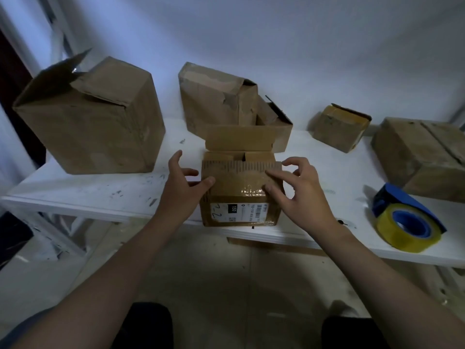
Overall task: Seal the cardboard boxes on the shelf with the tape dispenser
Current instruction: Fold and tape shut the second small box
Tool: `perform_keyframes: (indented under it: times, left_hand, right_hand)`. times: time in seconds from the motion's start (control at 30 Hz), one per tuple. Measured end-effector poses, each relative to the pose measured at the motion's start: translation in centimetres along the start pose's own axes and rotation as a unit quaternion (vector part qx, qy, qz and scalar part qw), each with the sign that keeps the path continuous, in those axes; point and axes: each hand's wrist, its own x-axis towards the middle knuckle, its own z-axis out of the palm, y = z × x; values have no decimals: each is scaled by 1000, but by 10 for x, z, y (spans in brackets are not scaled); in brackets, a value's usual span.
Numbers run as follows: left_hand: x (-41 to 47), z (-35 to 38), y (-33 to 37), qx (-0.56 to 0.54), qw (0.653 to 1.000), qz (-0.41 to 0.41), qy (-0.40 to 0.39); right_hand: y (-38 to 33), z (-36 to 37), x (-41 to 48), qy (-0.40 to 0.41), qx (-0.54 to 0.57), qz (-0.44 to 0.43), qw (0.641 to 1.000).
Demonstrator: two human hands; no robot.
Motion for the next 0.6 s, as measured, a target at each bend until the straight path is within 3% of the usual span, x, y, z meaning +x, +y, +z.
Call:
perform_keyframes:
  times: [0.13, 0.23, 0.33, 0.4, 0.6]
  left_hand:
    - [2, 5, -5, 67, 998, 1, -4]
    - [-2, 6, -1, 179, 979, 98, 9]
    - [-6, 9, 5, 254, 951, 164, -70]
    - [-6, 11, 6, 263, 946, 158, -110]
    - [-1, 11, 9, 252, 951, 156, -89]
  right_hand:
    - [-2, 11, 2, -51, 1, 46, 998]
    - [-3, 8, 6, -58, -5, 38, 998]
    - [-4, 2, 15, -62, -6, 30, 998]
    - [-5, -1, 25, -63, -5, 25, 998]
    - [2, 0, 60, -109, 33, 9, 993]
